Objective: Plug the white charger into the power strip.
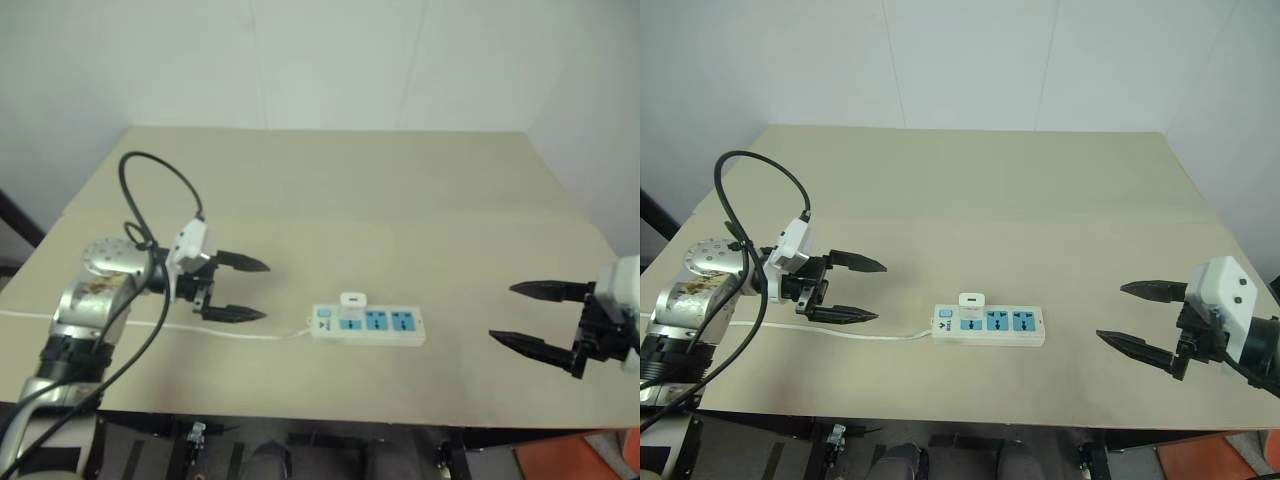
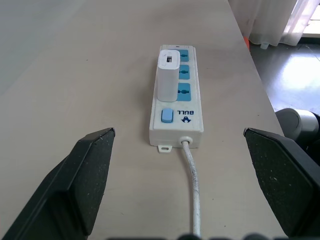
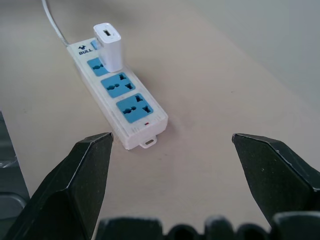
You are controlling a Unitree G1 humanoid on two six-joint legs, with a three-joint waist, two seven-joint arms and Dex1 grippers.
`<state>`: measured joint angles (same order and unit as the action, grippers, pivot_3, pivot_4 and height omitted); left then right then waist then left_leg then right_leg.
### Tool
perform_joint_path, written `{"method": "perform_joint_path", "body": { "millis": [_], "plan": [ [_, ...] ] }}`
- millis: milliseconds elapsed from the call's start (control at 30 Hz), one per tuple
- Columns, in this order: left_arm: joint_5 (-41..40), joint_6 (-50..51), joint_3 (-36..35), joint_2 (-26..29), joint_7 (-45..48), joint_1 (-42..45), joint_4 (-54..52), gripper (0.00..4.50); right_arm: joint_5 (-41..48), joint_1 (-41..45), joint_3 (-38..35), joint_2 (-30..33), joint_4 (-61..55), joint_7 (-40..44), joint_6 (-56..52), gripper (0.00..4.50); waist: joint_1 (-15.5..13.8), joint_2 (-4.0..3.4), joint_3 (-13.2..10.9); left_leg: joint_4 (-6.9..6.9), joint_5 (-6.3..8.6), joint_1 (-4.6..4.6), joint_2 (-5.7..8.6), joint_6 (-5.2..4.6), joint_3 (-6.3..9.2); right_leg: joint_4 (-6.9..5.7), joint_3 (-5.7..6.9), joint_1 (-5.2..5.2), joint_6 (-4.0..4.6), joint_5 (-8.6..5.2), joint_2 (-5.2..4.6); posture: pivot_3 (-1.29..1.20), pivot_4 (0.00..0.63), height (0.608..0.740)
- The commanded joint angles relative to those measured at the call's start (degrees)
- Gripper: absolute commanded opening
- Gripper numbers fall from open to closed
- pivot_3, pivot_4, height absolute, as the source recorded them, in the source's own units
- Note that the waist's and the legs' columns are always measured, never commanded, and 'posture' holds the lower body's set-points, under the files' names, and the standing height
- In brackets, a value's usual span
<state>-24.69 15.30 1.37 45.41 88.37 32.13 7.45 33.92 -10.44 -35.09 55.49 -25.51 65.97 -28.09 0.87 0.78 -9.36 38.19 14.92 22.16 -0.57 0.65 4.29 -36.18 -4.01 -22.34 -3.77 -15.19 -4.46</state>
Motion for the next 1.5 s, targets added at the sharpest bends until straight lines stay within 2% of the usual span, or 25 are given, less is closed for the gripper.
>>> {"method": "perform_joint_path", "body": {
  "millis": [33, 1500],
  "plan": [
    [-0.5, -0.4, -0.3, 0.1, 0.3, 1.1, -0.8, 4.49, 0.1, 0.1, -0.8, 0.1, -1.4, -0.3, 1.5, 4.50, 0.0, 0.00, 0.0, 0.00, 0.00, 0.00, 0.00, 0.00, 0.00, 0.00, 0.00, 0.00, 0.00, 0.00, 0.00, 0.00, 0.150, 0.740],
    [-0.8, -0.9, -0.4, -1.3, 1.3, 0.8, -0.6, 4.49, 0.0, -0.7, 2.0, -0.9, -2.8, -1.6, 2.9, 4.50, 0.0, 0.00, 0.0, 0.11, 0.00, -0.04, 0.00, 0.00, 0.00, -0.11, 0.00, 0.04, 0.00, 0.00, 0.01, 0.00, 0.150, 0.740]
  ]
}}
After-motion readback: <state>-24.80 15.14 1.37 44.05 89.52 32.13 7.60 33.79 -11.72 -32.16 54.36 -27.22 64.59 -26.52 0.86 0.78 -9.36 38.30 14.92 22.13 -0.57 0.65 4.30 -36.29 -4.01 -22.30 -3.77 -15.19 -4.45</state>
